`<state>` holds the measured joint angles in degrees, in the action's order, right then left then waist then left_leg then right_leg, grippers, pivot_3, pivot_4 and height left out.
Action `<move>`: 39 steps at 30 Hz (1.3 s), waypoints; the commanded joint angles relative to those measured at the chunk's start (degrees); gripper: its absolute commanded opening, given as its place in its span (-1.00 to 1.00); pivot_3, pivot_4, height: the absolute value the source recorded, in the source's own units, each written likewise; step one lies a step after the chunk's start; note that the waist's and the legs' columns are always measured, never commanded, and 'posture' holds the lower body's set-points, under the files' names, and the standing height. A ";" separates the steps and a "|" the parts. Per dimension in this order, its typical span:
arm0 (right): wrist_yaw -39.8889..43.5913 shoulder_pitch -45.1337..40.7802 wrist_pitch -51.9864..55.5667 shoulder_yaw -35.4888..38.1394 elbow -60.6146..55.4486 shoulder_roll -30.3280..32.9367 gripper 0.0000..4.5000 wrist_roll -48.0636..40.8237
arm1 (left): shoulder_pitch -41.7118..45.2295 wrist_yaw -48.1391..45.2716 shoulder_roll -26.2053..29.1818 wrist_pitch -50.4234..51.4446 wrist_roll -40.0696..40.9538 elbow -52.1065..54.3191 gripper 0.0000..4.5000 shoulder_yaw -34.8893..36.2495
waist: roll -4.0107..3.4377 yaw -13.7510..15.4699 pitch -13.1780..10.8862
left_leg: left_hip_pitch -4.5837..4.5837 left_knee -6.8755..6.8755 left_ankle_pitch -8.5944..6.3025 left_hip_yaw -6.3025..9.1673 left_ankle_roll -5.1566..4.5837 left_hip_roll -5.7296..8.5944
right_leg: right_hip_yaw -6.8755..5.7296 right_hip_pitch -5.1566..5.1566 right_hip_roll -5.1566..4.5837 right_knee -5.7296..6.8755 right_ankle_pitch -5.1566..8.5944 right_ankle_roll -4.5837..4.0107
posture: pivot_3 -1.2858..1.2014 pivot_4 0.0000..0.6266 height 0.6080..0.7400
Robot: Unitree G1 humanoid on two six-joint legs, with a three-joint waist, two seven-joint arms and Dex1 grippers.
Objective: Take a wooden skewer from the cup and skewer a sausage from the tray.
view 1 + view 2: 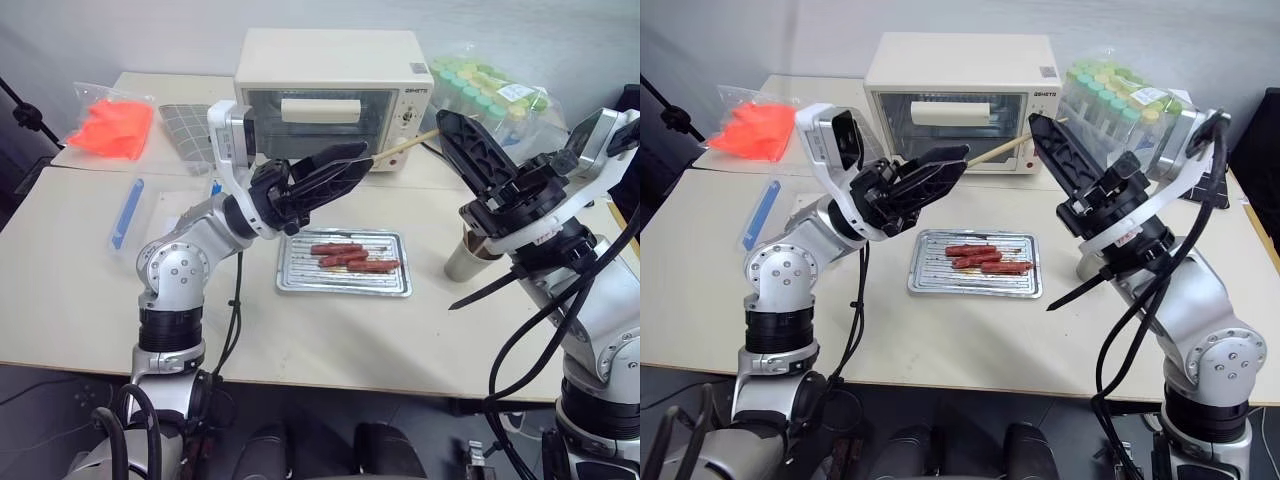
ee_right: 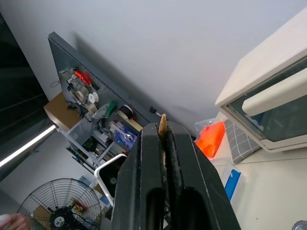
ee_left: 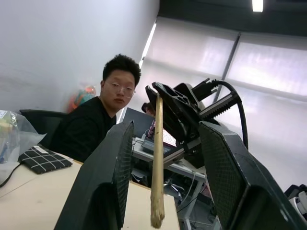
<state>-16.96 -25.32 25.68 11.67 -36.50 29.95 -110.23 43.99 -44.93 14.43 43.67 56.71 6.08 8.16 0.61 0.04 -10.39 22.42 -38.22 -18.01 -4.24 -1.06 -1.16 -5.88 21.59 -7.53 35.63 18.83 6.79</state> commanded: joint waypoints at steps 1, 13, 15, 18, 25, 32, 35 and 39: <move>0.74 -0.50 -1.03 0.90 -1.07 -0.49 -1.00 0.09 | 0.19 -0.19 0.00 -0.73 0.64 2.14 -0.49 0.02 | 0.00 0.01 0.00 | 0.00 0.00 0.00 0.00 0.00 0.00 | 0.00 0.00 0.00 0.00 0.00 0.00 | 0.03 -0.52 1.00; -0.15 -1.26 -1.59 0.58 -2.18 -0.57 -1.00 -0.72 | -0.33 -0.37 0.35 -0.24 -0.13 1.69 -0.75 -1.23 | 0.00 0.00 0.00 | 0.00 0.00 0.00 0.00 0.00 0.00 | 0.00 0.00 0.00 -0.01 0.00 0.00 | 0.03 -0.52 1.00; -0.10 -1.24 -1.59 0.67 -2.09 -0.51 -1.00 -0.71 | -0.31 -0.60 0.64 -0.20 -0.26 1.60 -0.54 -1.33 | 0.00 0.00 0.00 | 0.00 0.00 0.00 0.00 0.00 0.00 | 0.00 0.00 0.00 -0.01 0.00 0.00 | 0.03 -0.52 1.00; 0.00 -1.26 -1.59 0.71 -2.02 -0.46 -1.00 -0.78 | -0.39 -0.92 0.94 -0.94 -1.20 1.60 -0.18 -1.71 | 0.00 0.00 0.00 | 0.00 0.00 0.00 0.00 0.00 0.00 | 0.00 0.00 0.00 -0.01 0.00 0.00 | 0.03 -0.52 1.00; 0.16 -0.90 -1.36 0.78 -2.20 -0.23 -1.00 -1.12 | -0.43 -1.13 0.41 -2.06 -2.17 0.81 0.07 -1.89 | 0.00 0.00 0.00 | 0.00 0.01 0.00 0.00 0.00 0.00 | 0.00 0.00 0.00 -0.01 0.00 0.00 | 0.03 -0.52 1.00; 0.56 -0.40 -1.05 1.18 -2.10 0.20 -1.00 -1.51 | -0.45 -2.11 -0.42 -2.81 -1.75 0.16 -0.54 -1.28 | 0.00 0.01 0.00 | 0.00 0.01 0.00 0.00 0.00 0.00 | 0.00 0.00 0.00 -0.02 0.00 0.00 | 0.03 -0.52 1.00; 0.70 -0.13 -0.99 1.42 -2.07 0.35 -1.00 -1.58 | -0.34 -2.24 -0.48 -2.86 -1.70 0.15 -0.93 -1.38 | 0.00 0.01 0.00 | 0.00 0.01 0.00 0.00 0.00 0.00 | 0.00 0.00 0.00 -0.02 0.00 0.00 | 0.03 -0.52 1.00; 0.85 0.11 -1.01 1.49 -2.19 0.35 -1.00 -1.42 | -0.31 -2.18 -0.59 -2.82 -1.59 0.13 -0.98 -1.19 | 0.00 0.01 0.00 | 0.00 0.01 0.00 0.00 0.00 0.00 | 0.00 0.00 0.00 -0.02 0.00 0.00 | 0.03 -0.52 1.00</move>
<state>-16.91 -25.43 24.97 11.70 -36.54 29.73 -110.97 43.31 -46.75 14.16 41.76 54.33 5.70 6.26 0.61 0.05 -10.39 22.42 -38.21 -18.01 -4.24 -1.06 -1.16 -5.88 21.59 -7.54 35.61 18.83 6.79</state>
